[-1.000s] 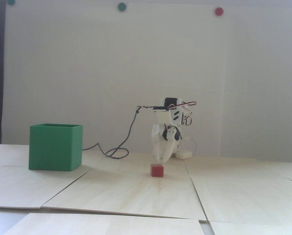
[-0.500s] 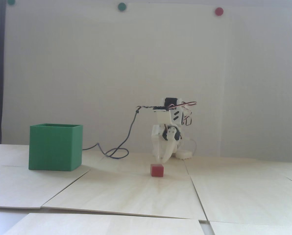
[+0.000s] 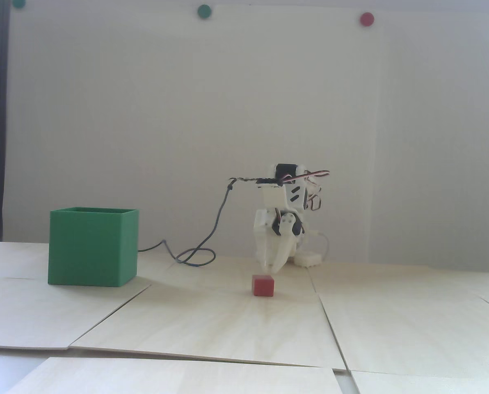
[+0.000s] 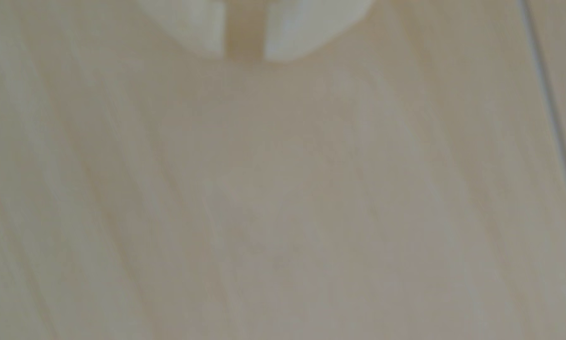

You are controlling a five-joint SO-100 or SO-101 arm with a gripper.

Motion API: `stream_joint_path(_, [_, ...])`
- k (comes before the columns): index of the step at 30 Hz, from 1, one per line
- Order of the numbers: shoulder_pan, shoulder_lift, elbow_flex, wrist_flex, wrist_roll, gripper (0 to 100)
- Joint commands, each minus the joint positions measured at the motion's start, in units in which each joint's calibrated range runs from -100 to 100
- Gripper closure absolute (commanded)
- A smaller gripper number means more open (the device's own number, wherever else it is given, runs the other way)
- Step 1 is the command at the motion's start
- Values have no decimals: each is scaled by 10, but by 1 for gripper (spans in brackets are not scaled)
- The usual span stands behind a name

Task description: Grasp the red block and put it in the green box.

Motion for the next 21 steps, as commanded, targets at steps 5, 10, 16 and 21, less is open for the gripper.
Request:
stream_joint_path(5, [-10, 6, 8, 6, 1, 98])
stream_joint_path(10, [-36, 13, 8, -53, -4, 98])
stream_joint_path(16, [-40, 145, -73, -190, -3, 97])
stream_joint_path(21, [-34, 339, -261, -225, -4, 89])
